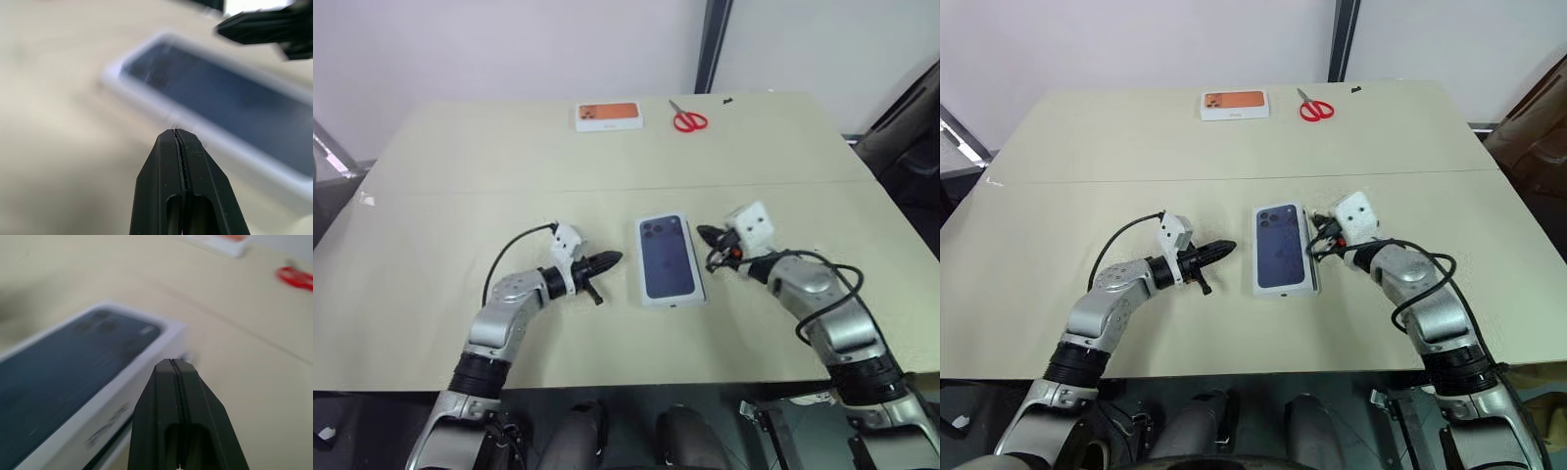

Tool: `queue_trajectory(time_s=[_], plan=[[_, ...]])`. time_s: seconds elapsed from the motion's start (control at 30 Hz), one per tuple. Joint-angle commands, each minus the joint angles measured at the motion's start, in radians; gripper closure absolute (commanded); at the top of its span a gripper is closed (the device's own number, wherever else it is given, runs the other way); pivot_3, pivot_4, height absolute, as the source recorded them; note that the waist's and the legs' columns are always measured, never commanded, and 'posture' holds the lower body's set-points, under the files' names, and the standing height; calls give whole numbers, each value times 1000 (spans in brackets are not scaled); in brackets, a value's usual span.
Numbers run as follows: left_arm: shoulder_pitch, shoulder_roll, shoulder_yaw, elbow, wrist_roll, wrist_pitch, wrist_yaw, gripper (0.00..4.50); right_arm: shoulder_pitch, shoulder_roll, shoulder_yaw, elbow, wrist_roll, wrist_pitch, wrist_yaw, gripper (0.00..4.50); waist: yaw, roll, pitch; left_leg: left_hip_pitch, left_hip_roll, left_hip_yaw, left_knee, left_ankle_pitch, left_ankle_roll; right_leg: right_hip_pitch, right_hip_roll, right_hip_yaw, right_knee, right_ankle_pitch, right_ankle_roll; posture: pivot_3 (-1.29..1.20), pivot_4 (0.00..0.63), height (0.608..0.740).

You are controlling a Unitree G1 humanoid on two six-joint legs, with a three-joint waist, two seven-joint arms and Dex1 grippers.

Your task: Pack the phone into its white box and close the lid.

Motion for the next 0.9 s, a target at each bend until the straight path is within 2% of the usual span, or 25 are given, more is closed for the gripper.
queue_trajectory(time_s=[0.03, 0.1, 0.5, 0.9], plan=[[-42, -18, -17, 11, 5, 69, 18, 4500, -6, -6, 17, 10, -85, -30, 16, 4485, 2, 0, 0, 0, 0, 0, 0, 0, 0, 0, 0, 0, 0, 0, 0, 0, 150, 734], [-52, -26, -31, 21, 15, 88, 18, 4500, -9, -3, 19, 17, -125, -43, 10, 4485, 3, 0, 0, 0, 0, 0, 0, 0, 0, 0, 0, 0, 0, 0, 0, 0, 150, 734], [-146, -100, -34, 69, 12, 99, 13, 4500, -8, 41, -23, 14, -149, -29, 44, 4485, 2, 0, 0, 0, 0, 0, 0, 3, -5, 0, 0, 0, 0, 0, 0, 0, 150, 734], [-144, -105, -35, 59, 19, 75, 5, 4500, 2, 49, -39, 14, -189, -34, 45, 4485, 1, 0, 0, 0, 0, 0, 0, 3, -6, 0, 0, 0, 0, 0, 0, 0, 150, 734]])
